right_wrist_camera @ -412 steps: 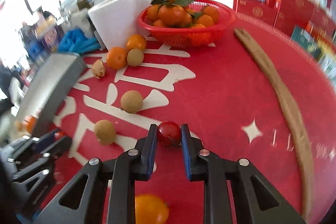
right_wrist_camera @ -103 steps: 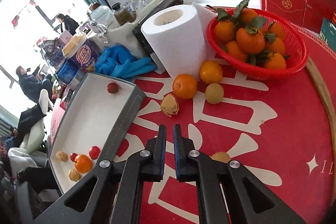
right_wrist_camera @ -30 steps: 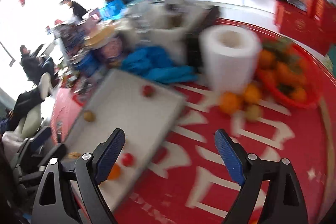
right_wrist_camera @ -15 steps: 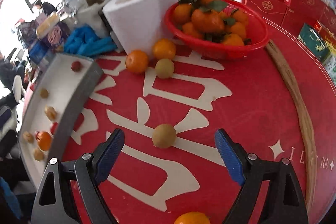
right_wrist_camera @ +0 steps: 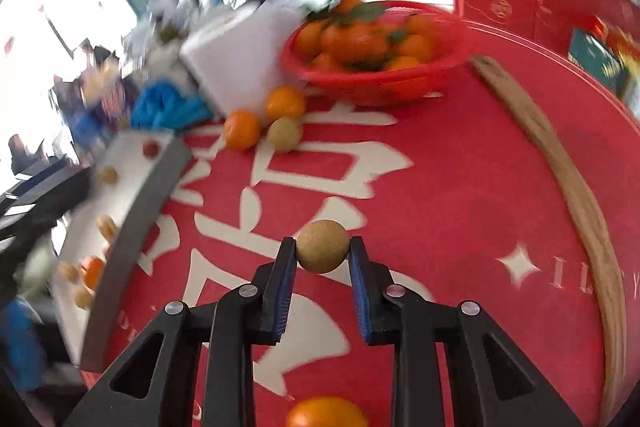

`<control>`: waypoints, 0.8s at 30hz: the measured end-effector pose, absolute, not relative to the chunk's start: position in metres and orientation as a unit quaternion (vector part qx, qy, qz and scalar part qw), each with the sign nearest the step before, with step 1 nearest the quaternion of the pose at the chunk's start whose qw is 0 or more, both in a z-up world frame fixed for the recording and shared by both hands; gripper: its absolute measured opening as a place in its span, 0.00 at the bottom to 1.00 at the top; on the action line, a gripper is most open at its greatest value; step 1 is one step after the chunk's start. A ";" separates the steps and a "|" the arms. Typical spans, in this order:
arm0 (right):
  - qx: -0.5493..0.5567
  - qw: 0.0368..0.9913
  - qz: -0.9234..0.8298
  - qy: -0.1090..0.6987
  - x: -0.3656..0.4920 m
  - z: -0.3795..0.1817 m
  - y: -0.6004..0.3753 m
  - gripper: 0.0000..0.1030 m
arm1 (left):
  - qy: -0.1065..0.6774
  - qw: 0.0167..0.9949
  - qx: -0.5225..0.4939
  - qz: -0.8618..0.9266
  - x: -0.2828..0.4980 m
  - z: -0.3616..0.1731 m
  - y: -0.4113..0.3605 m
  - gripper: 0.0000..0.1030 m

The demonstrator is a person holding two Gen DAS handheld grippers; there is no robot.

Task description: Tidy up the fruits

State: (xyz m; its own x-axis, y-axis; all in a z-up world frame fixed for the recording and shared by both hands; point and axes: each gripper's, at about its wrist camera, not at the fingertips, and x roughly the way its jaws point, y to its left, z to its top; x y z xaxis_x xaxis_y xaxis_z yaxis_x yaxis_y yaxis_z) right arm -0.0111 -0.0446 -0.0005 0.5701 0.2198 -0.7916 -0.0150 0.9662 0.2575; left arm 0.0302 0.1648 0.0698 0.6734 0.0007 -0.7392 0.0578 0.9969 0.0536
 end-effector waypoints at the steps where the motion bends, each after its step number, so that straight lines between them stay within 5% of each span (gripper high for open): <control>1: 0.127 0.882 0.063 0.449 -0.019 0.000 -0.056 0.27 | 0.411 0.911 0.028 -0.018 0.038 0.064 0.163 0.76; 13: 0.193 0.889 0.044 0.412 -0.066 0.003 -0.108 0.27 | 0.446 0.895 0.009 0.027 0.106 0.008 0.152 0.75; 17: 0.197 0.890 0.046 0.409 -0.071 0.002 -0.111 0.27 | 0.454 0.890 -0.001 0.026 0.117 -0.003 0.150 0.60; 19: 0.193 0.892 0.043 0.407 -0.073 0.003 -0.110 0.27 | 0.445 0.895 0.003 0.026 0.118 -0.001 0.147 0.39; 24: 0.191 0.894 0.038 0.403 -0.079 0.002 -0.111 0.27 | 0.453 0.892 0.004 -0.001 0.097 0.001 0.142 0.36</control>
State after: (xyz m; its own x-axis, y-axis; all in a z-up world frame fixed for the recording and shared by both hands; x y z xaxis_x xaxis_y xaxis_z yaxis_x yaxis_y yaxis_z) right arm -0.0790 -0.1108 0.0021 0.6726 0.2217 -0.7060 0.0868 0.9238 0.3728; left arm 0.0975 0.1418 0.0009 0.5900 0.0022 -0.8074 0.0047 1.0000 0.0061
